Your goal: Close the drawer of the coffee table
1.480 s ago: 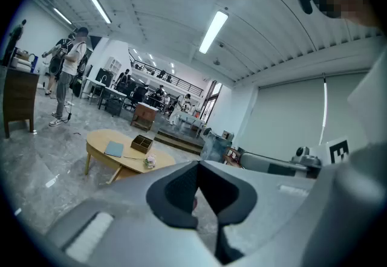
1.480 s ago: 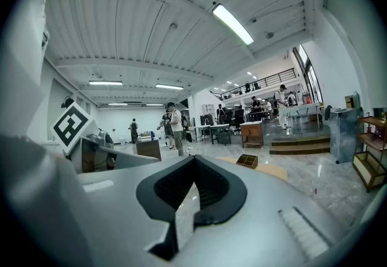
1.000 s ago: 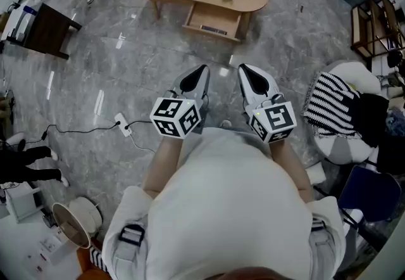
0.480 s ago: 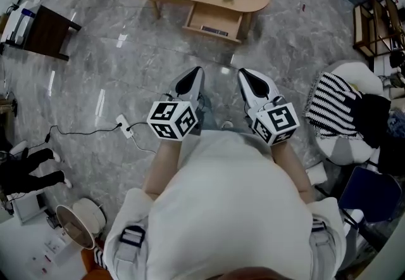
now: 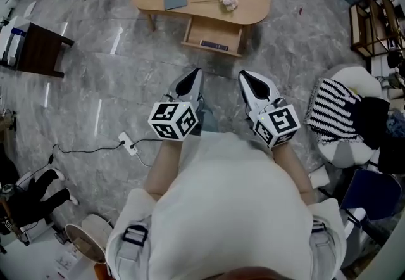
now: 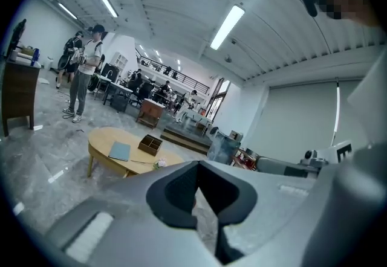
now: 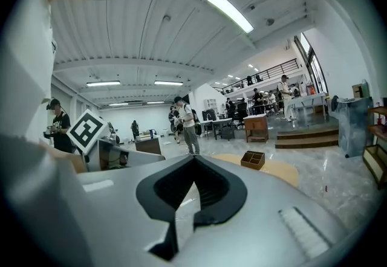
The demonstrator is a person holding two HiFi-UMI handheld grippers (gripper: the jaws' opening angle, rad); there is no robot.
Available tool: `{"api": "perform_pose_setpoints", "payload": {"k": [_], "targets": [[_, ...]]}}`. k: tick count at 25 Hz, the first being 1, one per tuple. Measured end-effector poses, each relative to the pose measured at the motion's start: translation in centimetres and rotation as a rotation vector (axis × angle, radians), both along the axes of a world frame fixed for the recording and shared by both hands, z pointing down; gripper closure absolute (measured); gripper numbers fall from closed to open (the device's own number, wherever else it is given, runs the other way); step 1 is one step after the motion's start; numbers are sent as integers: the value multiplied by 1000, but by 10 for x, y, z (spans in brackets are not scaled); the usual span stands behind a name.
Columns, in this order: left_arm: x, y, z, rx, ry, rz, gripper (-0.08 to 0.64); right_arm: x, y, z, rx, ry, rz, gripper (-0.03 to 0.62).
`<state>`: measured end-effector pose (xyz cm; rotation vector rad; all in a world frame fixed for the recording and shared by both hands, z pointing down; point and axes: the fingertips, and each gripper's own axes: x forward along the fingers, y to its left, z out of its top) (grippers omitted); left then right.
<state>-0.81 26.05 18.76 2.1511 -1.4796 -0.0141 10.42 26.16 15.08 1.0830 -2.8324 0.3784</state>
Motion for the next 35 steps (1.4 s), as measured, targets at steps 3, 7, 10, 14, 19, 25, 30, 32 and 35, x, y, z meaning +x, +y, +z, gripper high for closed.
{"api": "perform_pose_setpoints", "payload": {"k": [3, 7, 10, 14, 19, 25, 30, 32, 35], "targets": [[-11, -29, 1, -9, -15, 30, 563, -12, -33, 0, -22, -10, 46, 594], [-33, -65, 0, -21, -38, 74, 563, -34, -71, 0, -45, -12, 93, 594], [-53, -89, 3, -36, -50, 104, 561, -51, -94, -1, -45, 0, 120, 594], [-79, -119, 12, -51, -70, 145, 561, -68, -121, 4, -51, 10, 171, 594], [-106, -151, 31, -82, -74, 187, 561, -82, -147, 16, -64, 33, 229, 594], [-130, -183, 55, -117, -90, 233, 561, -88, -179, 27, -82, 46, 310, 594], [-140, -201, 86, -152, -110, 254, 561, -79, -194, 45, -108, 63, 362, 594], [-140, -205, 101, -170, -111, 258, 561, -72, -196, 57, -132, 67, 379, 594], [-138, -212, 122, -195, -112, 260, 561, -60, -198, 81, -183, 80, 400, 594]]}}
